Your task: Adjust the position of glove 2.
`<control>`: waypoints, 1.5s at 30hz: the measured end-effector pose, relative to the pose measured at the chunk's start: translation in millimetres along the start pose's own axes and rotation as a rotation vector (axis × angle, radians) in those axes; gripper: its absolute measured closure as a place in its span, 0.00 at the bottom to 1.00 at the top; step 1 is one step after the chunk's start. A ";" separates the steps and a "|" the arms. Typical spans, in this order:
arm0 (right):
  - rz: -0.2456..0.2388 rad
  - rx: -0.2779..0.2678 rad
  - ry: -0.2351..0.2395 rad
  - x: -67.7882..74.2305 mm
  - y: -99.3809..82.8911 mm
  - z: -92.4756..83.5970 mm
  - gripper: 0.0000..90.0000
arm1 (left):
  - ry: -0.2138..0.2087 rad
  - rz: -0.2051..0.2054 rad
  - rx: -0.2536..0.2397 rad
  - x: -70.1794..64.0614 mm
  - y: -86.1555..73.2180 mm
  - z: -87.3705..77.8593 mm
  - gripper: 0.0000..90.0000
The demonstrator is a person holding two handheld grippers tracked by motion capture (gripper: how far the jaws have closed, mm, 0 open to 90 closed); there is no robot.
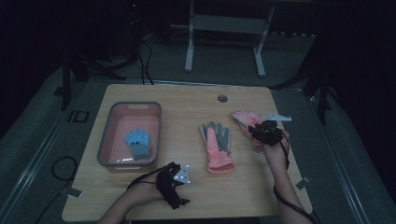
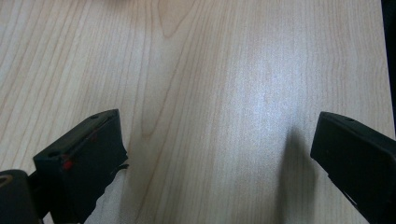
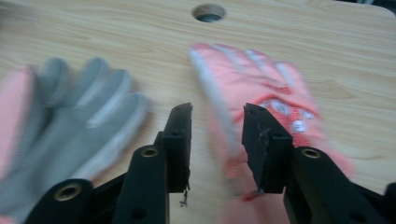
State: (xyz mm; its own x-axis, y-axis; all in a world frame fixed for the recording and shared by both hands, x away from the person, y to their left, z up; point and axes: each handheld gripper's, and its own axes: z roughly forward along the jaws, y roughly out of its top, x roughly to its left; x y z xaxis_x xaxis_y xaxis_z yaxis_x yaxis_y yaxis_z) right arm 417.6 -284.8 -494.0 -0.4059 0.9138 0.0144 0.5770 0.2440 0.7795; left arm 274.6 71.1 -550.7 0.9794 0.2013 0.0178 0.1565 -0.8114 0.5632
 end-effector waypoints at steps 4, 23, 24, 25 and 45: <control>0.022 0.026 -0.013 -20.9 2.2 11.9 0.64 | -0.005 0.001 0.000 0.0 0.7 0.2 0.03; -0.023 0.140 -0.011 -35.1 -4.9 47.0 0.92 | -0.012 0.003 0.008 -0.9 0.1 1.3 0.03; -0.024 0.139 -0.020 -34.2 -5.2 46.2 0.94 | -0.012 0.004 0.007 -0.7 0.2 1.1 0.03; -0.017 0.135 -0.030 -33.3 -5.0 45.1 0.96 | -0.013 0.003 0.005 -0.7 0.3 1.0 0.03; 0.303 0.027 -0.210 -0.4 -15.6 -50.4 0.99 | -0.014 0.009 0.014 -2.0 0.5 1.5 0.03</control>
State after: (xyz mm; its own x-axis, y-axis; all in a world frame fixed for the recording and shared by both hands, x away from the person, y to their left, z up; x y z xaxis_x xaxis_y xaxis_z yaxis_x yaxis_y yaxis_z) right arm 373.0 -305.3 -474.6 -0.0609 0.9920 0.1106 0.6681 -0.0418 0.7429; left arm 272.9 69.5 -551.7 0.9824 0.1862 0.0116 0.1491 -0.8209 0.5512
